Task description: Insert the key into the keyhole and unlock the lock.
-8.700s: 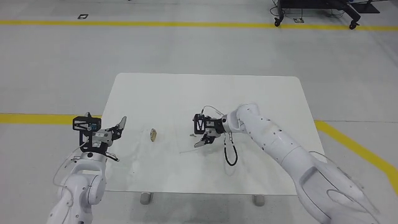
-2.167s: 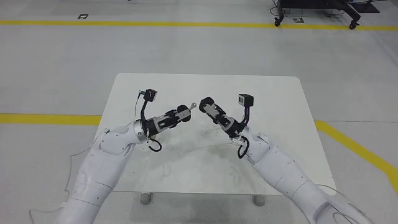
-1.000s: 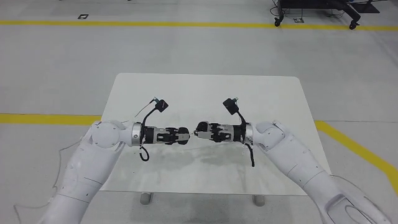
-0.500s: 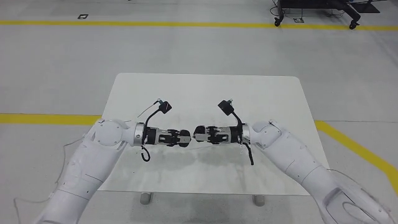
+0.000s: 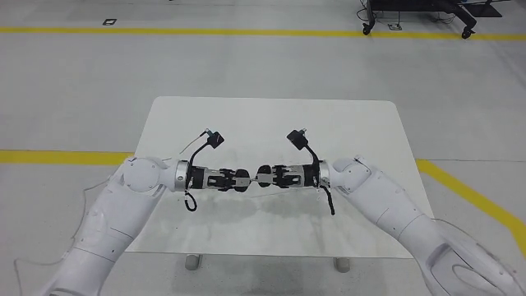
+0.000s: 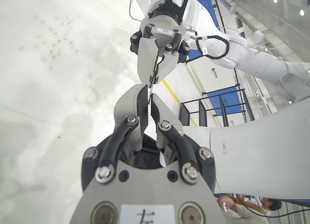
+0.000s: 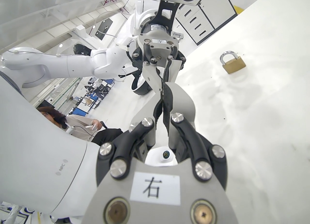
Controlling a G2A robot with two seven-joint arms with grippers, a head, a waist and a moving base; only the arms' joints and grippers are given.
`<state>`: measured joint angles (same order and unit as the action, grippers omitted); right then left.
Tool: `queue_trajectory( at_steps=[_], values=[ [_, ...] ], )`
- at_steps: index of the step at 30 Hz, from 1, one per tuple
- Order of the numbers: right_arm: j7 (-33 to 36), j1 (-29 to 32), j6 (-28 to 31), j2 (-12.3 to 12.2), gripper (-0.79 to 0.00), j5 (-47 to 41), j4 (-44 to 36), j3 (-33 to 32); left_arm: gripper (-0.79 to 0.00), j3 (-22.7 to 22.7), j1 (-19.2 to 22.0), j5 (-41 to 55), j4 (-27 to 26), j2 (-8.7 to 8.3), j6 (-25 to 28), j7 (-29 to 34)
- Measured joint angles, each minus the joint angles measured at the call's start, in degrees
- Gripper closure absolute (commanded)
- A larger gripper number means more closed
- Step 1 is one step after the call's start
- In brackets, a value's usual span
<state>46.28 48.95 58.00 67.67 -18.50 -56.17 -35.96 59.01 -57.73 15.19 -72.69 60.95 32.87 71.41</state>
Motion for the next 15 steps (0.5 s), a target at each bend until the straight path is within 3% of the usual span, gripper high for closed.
queue_trajectory(
  at_steps=[6,10,15],
  values=[
    [-1.2,0.2,0.0,-0.7,0.0,-0.8,1.3,-4.6,-0.785,4.1,-1.2,7.6,1.9,-0.54,2.9,-3.3],
    [-2.7,1.4,0.0,-1.5,0.0,-2.7,1.8,-9.7,-0.785,4.3,-1.3,8.0,1.9,-0.59,3.0,-3.3],
    [-2.6,1.4,0.0,-1.4,0.0,-2.6,1.8,-9.4,-0.785,4.8,-1.9,7.1,1.4,-0.68,2.7,-4.6]
  ],
)
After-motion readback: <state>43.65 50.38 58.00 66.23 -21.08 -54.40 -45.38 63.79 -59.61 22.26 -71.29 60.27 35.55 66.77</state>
